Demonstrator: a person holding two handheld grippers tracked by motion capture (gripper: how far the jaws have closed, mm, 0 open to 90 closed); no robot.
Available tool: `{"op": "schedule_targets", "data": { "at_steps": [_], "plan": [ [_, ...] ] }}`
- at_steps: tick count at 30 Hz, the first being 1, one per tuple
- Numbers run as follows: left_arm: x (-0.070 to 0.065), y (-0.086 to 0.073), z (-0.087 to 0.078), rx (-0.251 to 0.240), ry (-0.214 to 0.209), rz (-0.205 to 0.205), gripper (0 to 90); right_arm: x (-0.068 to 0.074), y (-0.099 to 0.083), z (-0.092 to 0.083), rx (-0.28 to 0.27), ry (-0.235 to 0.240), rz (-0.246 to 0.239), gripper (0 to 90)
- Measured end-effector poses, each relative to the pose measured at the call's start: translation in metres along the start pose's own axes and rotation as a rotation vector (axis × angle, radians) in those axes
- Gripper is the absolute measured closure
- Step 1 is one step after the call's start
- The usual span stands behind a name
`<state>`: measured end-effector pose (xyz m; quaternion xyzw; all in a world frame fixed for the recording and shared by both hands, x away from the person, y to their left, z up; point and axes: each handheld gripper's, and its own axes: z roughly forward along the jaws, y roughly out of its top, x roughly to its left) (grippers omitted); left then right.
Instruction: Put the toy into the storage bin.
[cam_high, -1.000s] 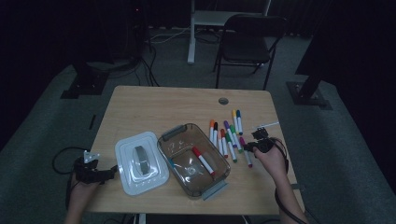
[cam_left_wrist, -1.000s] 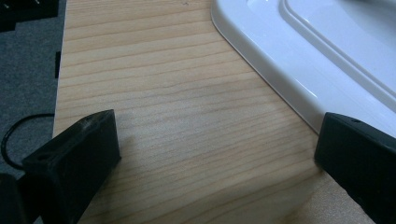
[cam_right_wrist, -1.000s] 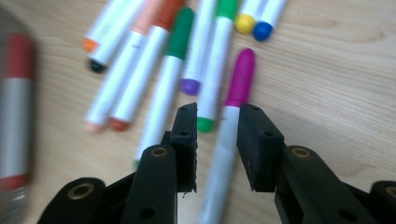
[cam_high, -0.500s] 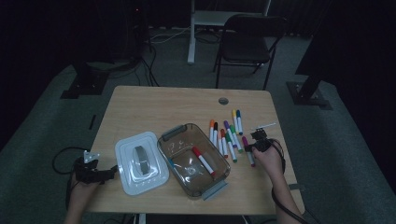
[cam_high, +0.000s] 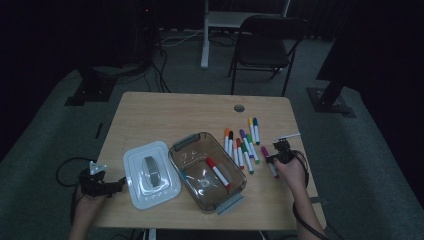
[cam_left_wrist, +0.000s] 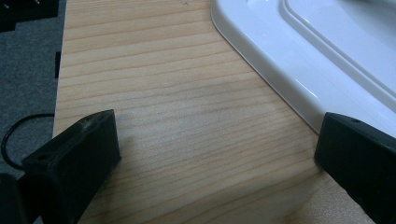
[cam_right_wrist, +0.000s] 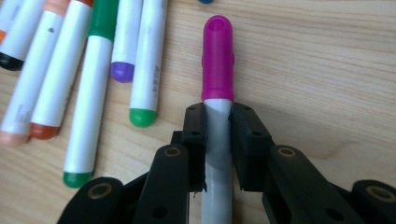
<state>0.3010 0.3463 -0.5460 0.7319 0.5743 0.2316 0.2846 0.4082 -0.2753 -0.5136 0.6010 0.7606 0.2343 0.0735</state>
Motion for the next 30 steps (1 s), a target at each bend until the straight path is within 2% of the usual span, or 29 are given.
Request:
{"op": "schedule_targets", "data": {
  "at_steps": [6,13,15,21,30],
  "plan": [
    [0.000,0.000,0.000,0.000,0.000,0.000,0.5,0.002,0.001,-0.018,-0.043,0.027,0.010,76.7],
    [0.000,0.000,0.000,0.000,0.000,0.000,0.5,0.017,0.005,-0.051,-0.112,0.090,-0.009,76.7],
    [0.000,0.000,0.000,0.000,0.000,0.000,0.5,0.024,0.007,-0.061,-0.130,0.113,-0.018,76.6],
    [0.000,0.000,0.000,0.000,0.000,0.000,0.5,0.050,0.013,-0.091,-0.196,0.155,-0.085,76.7],
    [0.000,0.000,0.000,0.002,0.000,0.001,0.5,0.096,0.020,-0.132,-0.276,0.291,-0.179,76.7]
  ]
}}
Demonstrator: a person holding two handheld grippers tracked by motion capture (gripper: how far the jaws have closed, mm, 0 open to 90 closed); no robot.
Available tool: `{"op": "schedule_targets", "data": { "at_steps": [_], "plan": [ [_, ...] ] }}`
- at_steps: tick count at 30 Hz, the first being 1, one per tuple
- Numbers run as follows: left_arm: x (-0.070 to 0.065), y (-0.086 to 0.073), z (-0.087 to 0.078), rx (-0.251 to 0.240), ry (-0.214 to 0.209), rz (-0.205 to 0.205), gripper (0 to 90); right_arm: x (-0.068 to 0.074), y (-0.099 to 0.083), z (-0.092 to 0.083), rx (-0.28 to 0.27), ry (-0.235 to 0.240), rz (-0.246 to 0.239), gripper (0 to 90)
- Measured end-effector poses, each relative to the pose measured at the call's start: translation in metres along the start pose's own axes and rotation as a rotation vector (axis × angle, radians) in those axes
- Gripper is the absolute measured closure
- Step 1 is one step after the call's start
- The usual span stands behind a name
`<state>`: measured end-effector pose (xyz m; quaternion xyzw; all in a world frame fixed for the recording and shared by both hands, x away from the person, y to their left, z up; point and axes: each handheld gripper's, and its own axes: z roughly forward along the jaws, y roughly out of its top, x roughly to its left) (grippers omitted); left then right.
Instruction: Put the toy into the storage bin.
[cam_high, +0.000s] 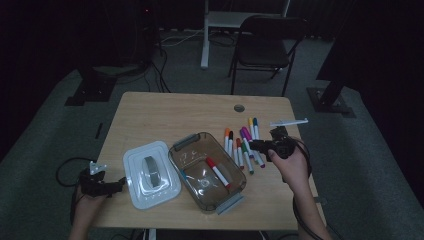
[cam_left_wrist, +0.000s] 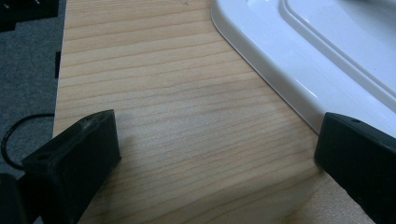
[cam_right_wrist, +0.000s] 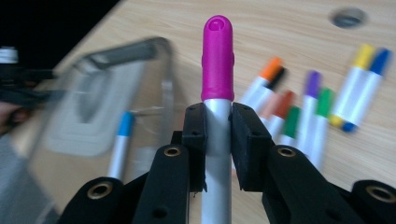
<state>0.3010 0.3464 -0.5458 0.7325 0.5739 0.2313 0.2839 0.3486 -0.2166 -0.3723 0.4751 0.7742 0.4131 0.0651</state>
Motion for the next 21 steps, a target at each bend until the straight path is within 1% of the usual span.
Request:
{"op": "schedule_targets", "data": {
  "at_steps": [3,6,10,13,19,21],
  "plan": [
    [0.000,0.000,0.000,-0.001,0.000,0.000,0.5,0.017,0.007,-0.003,-0.012,0.055,-0.029,76.7],
    [0.000,0.000,0.000,0.000,0.000,-0.001,0.5,0.033,0.012,-0.002,-0.012,0.074,-0.063,76.7],
    [0.000,0.000,0.000,0.000,0.000,-0.001,0.5,0.052,0.017,0.004,-0.003,0.105,-0.104,76.6],
    [0.000,0.000,0.000,-0.001,0.000,-0.002,0.5,0.063,0.020,0.013,0.011,0.129,-0.129,76.7],
    [0.000,0.000,0.000,-0.003,0.000,-0.004,0.5,0.082,0.021,0.039,0.068,0.171,-0.160,76.7],
    [0.000,0.000,0.000,-0.001,0.000,-0.002,0.5,0.088,0.022,0.048,0.089,0.172,-0.177,76.7]
  ]
}}
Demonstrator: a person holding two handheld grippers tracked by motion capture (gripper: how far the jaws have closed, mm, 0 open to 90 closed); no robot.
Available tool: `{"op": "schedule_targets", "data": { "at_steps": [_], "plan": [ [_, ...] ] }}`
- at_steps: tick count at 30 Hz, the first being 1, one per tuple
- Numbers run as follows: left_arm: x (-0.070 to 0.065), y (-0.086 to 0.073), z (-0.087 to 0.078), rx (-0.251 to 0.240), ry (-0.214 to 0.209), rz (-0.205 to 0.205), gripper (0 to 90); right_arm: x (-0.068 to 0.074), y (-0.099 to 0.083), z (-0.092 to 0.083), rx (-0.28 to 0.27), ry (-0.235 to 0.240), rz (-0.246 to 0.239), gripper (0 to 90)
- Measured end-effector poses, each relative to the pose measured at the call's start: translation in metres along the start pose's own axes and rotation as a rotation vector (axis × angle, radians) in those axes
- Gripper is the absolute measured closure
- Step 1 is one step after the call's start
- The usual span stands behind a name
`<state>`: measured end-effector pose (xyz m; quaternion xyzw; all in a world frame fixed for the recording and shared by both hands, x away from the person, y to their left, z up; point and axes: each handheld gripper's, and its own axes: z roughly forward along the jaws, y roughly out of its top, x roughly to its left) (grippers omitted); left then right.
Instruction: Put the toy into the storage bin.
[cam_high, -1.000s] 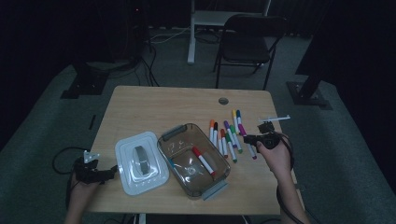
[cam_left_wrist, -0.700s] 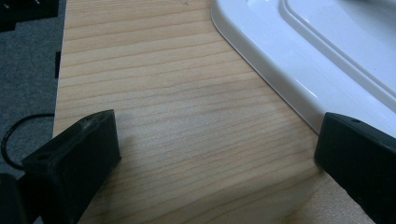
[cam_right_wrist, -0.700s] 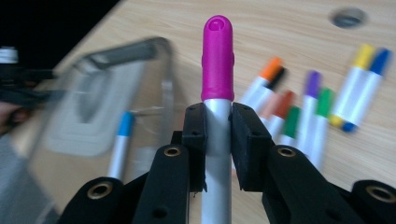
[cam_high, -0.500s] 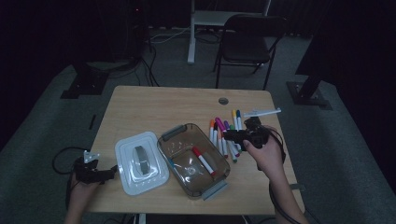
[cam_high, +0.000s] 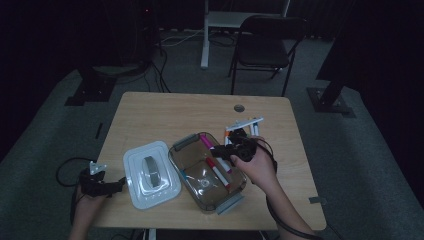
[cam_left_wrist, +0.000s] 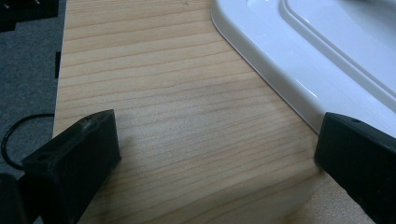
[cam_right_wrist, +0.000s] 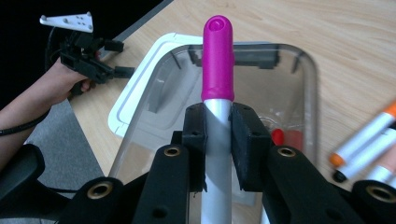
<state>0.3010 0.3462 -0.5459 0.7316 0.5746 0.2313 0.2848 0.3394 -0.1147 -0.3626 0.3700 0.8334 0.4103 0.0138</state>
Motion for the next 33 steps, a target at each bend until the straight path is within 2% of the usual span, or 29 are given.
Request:
{"op": "schedule_targets", "data": {
  "at_steps": [11,12,13,18,20,27,33],
  "plan": [
    [0.000,0.000,0.000,0.000,0.000,0.001,0.5,0.018,0.006,0.048,0.108,0.046,-0.033,76.7],
    [0.000,0.000,0.000,0.000,0.000,0.001,0.5,0.018,0.006,0.048,0.108,0.046,-0.033,76.7],
    [0.000,0.000,0.000,0.000,0.001,0.002,0.5,0.019,0.005,0.063,0.150,0.046,-0.032,76.7],
    [0.000,0.000,0.000,-0.002,0.001,0.002,0.5,0.019,0.002,0.081,0.202,0.053,-0.025,76.7],
    [0.000,0.000,0.000,-0.002,0.001,0.002,0.5,0.018,0.001,0.094,0.245,0.064,-0.015,76.7],
    [0.000,0.000,0.000,-0.002,0.001,0.002,0.5,0.019,-0.002,0.119,0.328,0.045,-0.012,76.7],
    [0.000,0.000,0.000,-0.001,0.002,0.003,0.5,0.021,-0.005,0.134,0.393,0.028,-0.027,76.7]
  ]
}}
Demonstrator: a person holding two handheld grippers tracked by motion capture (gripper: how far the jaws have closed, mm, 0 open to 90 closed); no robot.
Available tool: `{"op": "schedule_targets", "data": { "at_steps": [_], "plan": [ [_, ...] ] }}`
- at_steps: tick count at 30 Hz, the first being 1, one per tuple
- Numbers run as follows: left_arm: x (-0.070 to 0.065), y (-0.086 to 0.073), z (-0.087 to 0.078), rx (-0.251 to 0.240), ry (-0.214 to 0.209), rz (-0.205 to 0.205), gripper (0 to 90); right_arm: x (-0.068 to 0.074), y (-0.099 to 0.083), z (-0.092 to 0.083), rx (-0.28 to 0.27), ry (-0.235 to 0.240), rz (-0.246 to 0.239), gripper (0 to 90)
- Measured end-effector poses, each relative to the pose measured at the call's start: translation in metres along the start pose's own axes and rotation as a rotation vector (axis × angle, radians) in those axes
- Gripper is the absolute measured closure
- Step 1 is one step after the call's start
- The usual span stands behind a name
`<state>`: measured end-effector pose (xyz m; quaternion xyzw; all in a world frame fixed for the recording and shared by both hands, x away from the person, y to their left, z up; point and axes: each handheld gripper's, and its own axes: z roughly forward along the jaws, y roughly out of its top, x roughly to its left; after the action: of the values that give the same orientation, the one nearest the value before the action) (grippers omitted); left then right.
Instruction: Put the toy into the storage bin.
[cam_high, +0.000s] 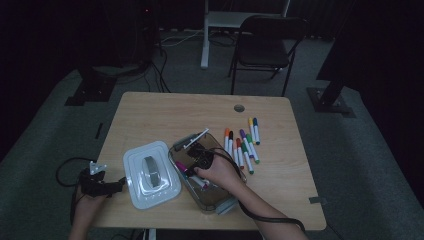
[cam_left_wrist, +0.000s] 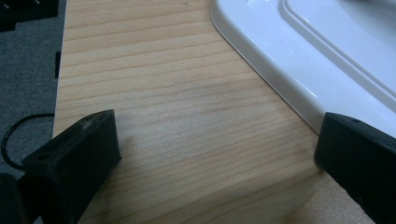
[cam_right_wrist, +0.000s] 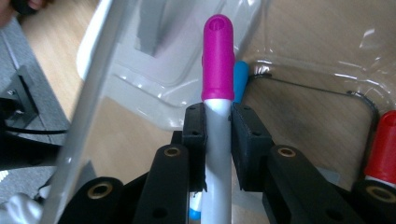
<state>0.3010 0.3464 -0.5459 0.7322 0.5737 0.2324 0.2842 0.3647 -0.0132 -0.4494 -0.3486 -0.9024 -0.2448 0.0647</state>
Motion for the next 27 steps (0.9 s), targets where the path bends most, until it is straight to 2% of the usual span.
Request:
{"op": "schedule_targets", "data": {
  "at_steps": [9,14,18,19,21,25,27],
  "plan": [
    [0.000,0.000,0.000,0.000,-0.001,-0.002,0.5,-0.001,0.001,0.011,0.067,-0.013,0.002,76.7],
    [0.000,0.000,0.000,0.001,-0.001,-0.001,0.5,0.002,0.001,0.020,0.136,-0.035,-0.014,76.5],
    [0.000,0.000,0.000,0.001,-0.001,-0.001,0.5,0.004,0.002,0.025,0.171,-0.055,-0.037,76.2],
    [0.000,0.000,0.000,0.000,-0.001,-0.002,0.5,0.004,0.002,0.025,0.188,-0.046,-0.038,76.1],
    [0.000,0.000,0.000,0.000,-0.001,-0.002,0.5,0.003,0.002,0.026,0.185,-0.022,-0.027,76.0],
    [0.000,0.000,0.000,0.000,-0.001,-0.001,0.5,0.002,0.001,0.031,0.227,-0.030,-0.043,75.4],
    [0.000,0.000,0.000,0.000,-0.001,-0.002,0.5,0.003,0.001,0.031,0.226,-0.027,-0.037,75.4]
  ]
}}
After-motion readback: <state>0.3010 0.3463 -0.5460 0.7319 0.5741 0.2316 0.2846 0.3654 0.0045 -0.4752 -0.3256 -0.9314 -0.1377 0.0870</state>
